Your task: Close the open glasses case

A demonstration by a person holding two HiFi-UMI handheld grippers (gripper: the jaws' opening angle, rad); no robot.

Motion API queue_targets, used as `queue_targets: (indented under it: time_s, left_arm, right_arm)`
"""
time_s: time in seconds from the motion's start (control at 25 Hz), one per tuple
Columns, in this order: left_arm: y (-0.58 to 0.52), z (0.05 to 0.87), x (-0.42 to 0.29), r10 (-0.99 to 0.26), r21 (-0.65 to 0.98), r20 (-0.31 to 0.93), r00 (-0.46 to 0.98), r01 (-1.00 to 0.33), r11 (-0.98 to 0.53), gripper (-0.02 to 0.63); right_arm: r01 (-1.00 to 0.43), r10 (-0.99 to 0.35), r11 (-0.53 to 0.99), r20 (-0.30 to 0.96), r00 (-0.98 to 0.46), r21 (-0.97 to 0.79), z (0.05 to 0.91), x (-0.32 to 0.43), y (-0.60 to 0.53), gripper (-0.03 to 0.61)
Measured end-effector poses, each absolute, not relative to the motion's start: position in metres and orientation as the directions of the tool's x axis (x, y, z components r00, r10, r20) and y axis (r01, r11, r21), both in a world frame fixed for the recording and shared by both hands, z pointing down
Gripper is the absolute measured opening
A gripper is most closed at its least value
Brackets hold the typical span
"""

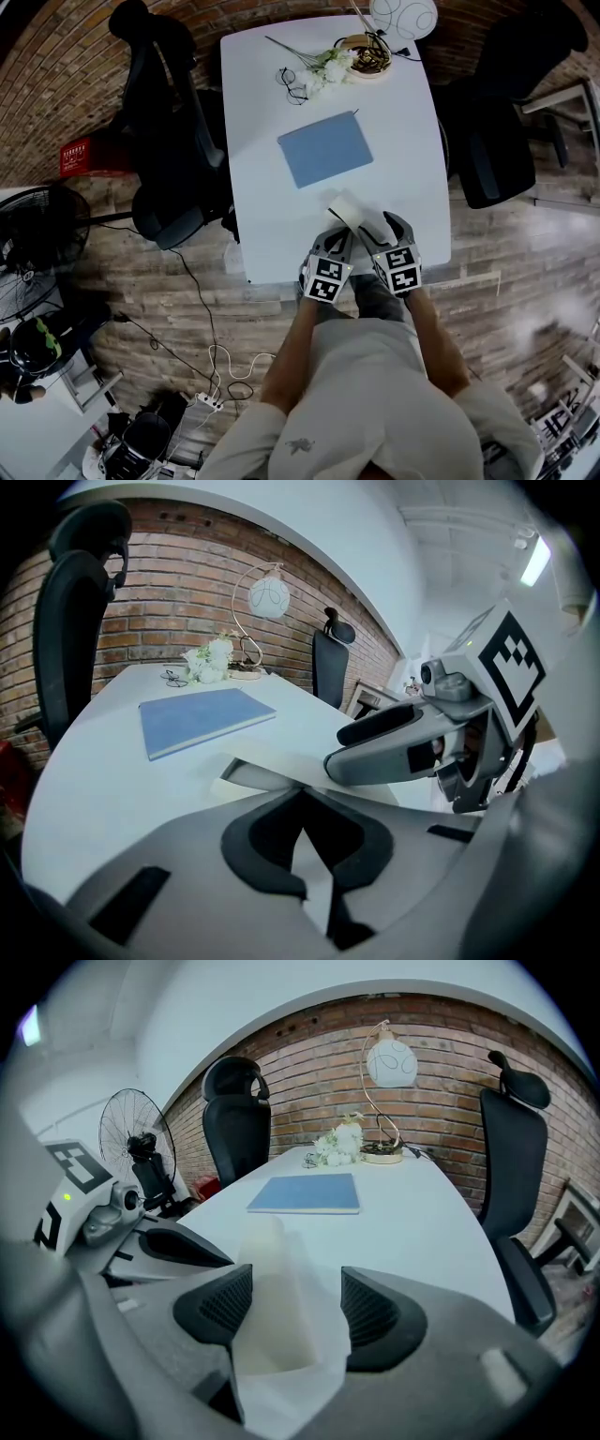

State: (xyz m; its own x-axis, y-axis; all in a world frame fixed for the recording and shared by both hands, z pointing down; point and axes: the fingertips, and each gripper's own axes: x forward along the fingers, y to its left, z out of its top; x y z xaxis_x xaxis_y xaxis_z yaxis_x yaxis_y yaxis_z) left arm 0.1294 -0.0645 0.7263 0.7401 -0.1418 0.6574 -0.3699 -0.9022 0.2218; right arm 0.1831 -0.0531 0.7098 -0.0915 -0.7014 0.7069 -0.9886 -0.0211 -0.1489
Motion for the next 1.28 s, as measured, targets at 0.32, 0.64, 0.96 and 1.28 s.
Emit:
queue_targets:
  time_s: [0.32, 0.64, 0.96, 1.28]
  left_arm:
    - [-0.063, 0.727, 0.127, -0.139, 0.227, 0.661, 0.737, -0.373, -0.9, 0.005]
    - [-0.061, 0.731, 0.121, -0.14, 0.226, 0.679, 0.721, -0.386, -0.894, 0.005]
    - [-0.058, 0.735, 0.12, -0.134, 0.238, 0.677, 0.724, -0.388, -0.891, 0.005]
    - [-0.056, 0.741, 0.115, -0.124, 0.234, 0.701, 0.702, -0.391, -0.89, 0.005]
  right_arm:
    - [-0.988, -0.697, -0.007, 0.709, -0.104, -0.152, 0.711, 0.177, -0.053, 0.298]
    - [-0.988, -0.689, -0.001, 0.717, -0.11, -0.153, 0.714, 0.173, -0.048, 0.298]
    - [-0.988, -0.685, -0.005, 0.72, -0.109, -0.153, 0.718, 0.171, -0.045, 0.298]
    - [-0.988, -0.68, -0.008, 0.726, -0.107, -0.153, 0.723, 0.17, -0.042, 0.298]
